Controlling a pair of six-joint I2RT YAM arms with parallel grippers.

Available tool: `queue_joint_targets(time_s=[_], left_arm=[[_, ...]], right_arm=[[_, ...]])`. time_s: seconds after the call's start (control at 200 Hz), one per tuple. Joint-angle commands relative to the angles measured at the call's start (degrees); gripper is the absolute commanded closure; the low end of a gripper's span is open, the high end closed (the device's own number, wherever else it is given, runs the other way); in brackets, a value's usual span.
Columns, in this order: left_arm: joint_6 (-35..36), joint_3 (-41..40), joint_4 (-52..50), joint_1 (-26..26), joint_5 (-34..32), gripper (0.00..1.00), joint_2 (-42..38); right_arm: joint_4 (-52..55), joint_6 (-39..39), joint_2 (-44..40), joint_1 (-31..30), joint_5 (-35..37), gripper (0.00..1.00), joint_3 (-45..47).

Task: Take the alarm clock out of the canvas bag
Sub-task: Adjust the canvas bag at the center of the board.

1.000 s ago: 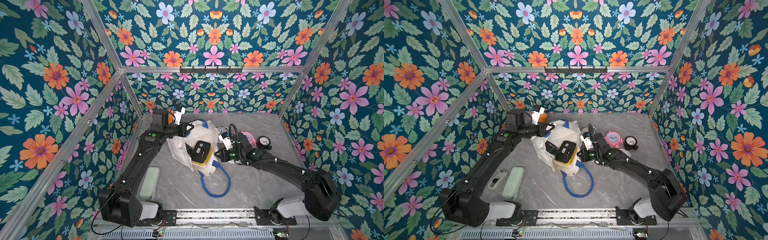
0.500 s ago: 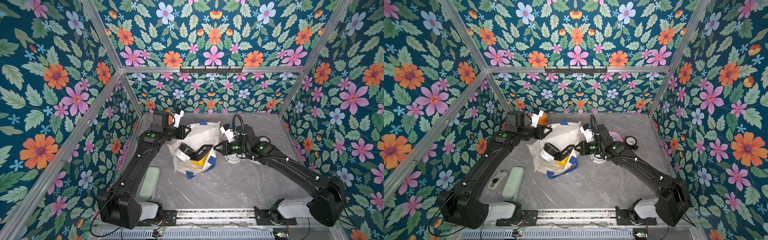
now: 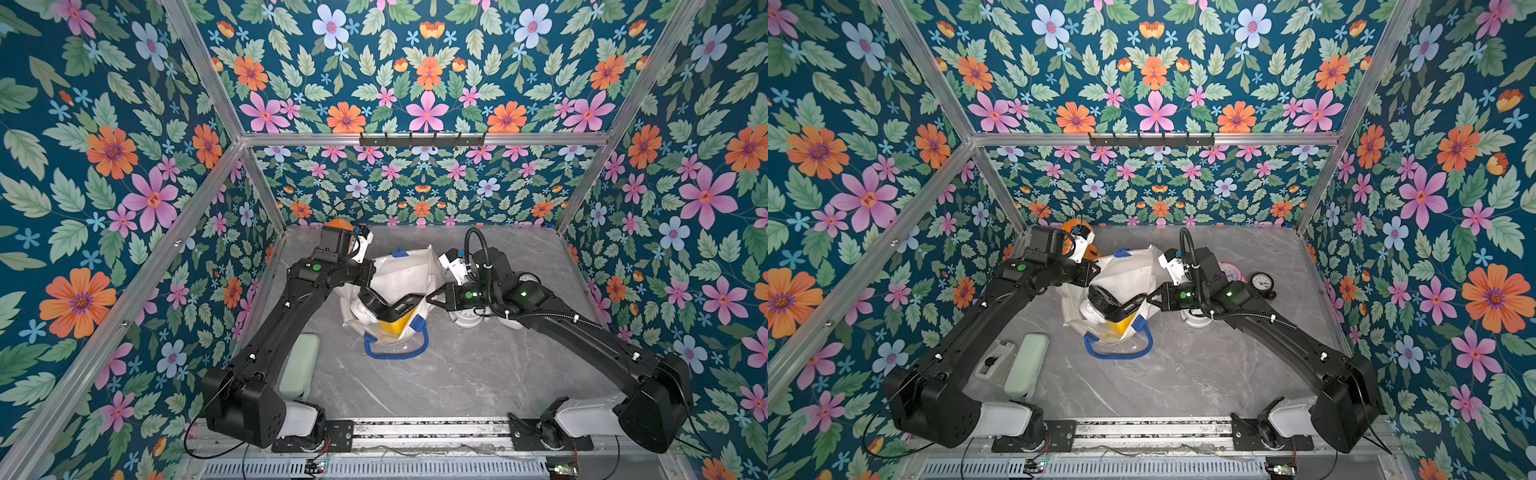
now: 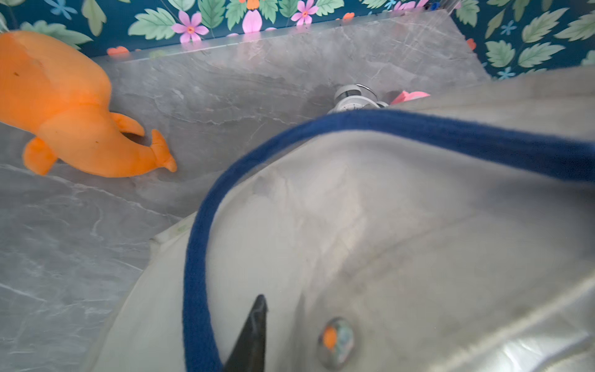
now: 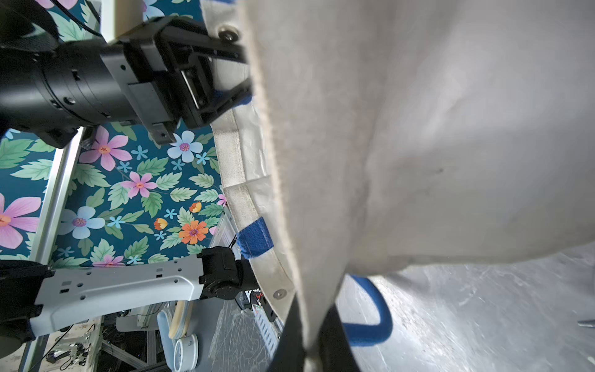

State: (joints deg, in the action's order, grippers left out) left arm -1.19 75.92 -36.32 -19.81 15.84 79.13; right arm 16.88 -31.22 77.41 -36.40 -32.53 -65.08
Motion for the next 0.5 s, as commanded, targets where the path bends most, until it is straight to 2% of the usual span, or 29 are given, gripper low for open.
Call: queue_joint_targets(time_s=[0.0,0.05,0.11,0.16,0.225,0.345,0.495], left_arm=[[2.0,1.0,0.8,-1.1,-7.2,0.93,-0.3],[2.6,1.9,1.5,-1.9,-8.5,1.0,-0.4],[3.5,2.6,2.2,-2.6,-9.3,1.0,-0.7],[4.6,2.8,2.9,-3.1,-9.1,1.0,-1.0],[5.6,2.7,3.4,-3.2,-7.9,1.0,-1.2],[6.3,2.8,3.2,-3.2,-5.6,1.0,-0.8],[5.9,3.7,2.1,-3.5,-2.2,1.0,0.1]], right_arm=[[-4.4,0.9,-1.1,-0.2,-3.8,1.0,1.6],[-4.6,0.9,-1.5,-0.2,-4.6,1.0,2.3],[-3.9,1.5,-2.1,-0.3,-6.0,0.99,2.6],[-2.7,2.7,-2.9,-0.3,-6.3,0.94,2.6],[-0.2,6.0,-4.6,-0.3,-6.0,0.82,2.4],[8.6,16.4,-8.8,-0.3,0.1,0.63,0.1],[15.8,26.9,-13.2,-0.3,7.1,0.56,-3.5]])
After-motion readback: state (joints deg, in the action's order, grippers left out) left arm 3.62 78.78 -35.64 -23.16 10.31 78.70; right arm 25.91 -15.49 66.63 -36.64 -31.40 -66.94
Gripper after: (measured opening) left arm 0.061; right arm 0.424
